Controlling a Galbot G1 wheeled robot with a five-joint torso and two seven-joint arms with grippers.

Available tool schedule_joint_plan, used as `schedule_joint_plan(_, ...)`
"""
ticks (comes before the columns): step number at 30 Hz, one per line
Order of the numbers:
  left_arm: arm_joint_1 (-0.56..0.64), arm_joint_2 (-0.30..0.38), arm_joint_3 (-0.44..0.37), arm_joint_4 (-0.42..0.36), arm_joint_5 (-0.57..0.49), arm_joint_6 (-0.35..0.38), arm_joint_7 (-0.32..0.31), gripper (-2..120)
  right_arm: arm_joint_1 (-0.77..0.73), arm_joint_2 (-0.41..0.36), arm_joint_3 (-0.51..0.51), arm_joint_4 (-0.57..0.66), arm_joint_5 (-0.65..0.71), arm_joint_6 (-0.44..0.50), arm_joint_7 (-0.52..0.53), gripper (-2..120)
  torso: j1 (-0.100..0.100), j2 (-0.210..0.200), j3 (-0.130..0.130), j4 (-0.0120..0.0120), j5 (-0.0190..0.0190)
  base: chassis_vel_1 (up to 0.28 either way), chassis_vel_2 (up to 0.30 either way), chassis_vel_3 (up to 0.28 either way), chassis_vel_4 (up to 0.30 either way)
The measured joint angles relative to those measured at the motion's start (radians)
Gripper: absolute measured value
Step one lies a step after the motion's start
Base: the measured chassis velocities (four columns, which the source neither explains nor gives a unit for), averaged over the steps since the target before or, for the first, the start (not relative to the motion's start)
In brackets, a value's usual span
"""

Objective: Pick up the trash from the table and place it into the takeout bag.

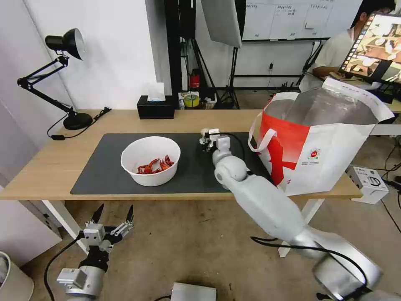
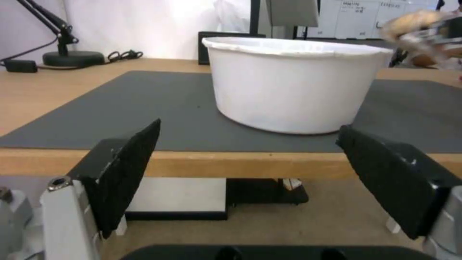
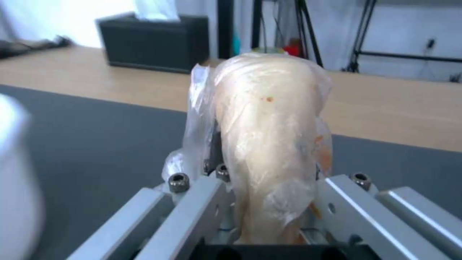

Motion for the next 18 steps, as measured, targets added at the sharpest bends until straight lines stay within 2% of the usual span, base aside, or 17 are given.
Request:
schedule_joint_plan(3,-0.005,-0.003,0.009,-0.001,0.001,0.001,0.0,100,-0.07,-0.098,0.004,0.14,0.0,0.024,-0.006,7,0.0,0.0,0.0,0.0005,0.0001,0.0,0.0,0.0,0.0)
schedule_joint_plan(4,-0.005,-0.003,0.009,-0.001,0.001,0.001,0.0,100,-0.07,-0.098,0.004,0.14,0.0,0.024,-0.006,7,0.0,0.0,0.0,0.0005,0.0001,0.0,0.0,0.0,0.0)
schedule_joint_plan(8,-0.01,-0.005,0.022,-0.002,0.011,0.005,0.0,100,-0.218,-0.234,0.087,0.283,-0.049,0.076,-0.096,7,0.0,0.0,0.0,0.0,-0.0001,0.0,0.0,0.0,0.0)
schedule_joint_plan(9,-0.01,-0.005,0.022,-0.002,0.011,0.005,0.0,100,-0.218,-0.234,0.087,0.283,-0.049,0.076,-0.096,7,0.0,0.0,0.0,0.0,-0.0001,0.0,0.0,0.0,0.0)
schedule_joint_plan(12,-0.01,0.001,0.029,0.001,0.018,0.006,0.001,100,-0.36,-0.313,0.188,0.373,-0.086,0.129,-0.154,7,0.0,0.0,0.0,0.0,-0.0001,0.0,0.0,0.0,0.0)
schedule_joint_plan(13,-0.01,0.001,0.029,0.001,0.018,0.006,0.001,100,-0.36,-0.313,0.188,0.373,-0.086,0.129,-0.154,7,0.0,0.0,0.0,0.0,-0.0001,0.0,0.0,0.0,0.0)
schedule_joint_plan(16,-0.01,0.004,0.033,0.002,0.021,0.006,0.001,100,-0.504,-0.351,0.313,0.463,-0.101,0.147,-0.185,7,0.0,0.0,0.0,0.0002,-0.0002,0.0,0.0,0.0,0.0)
schedule_joint_plan(18,-0.009,0.005,0.036,0.002,0.024,0.006,0.001,100,-0.534,-0.357,0.336,0.479,-0.108,0.155,-0.195,7,0.0,0.0,0.0,0.0002,0.0,0.0,0.0,0.0,0.0)
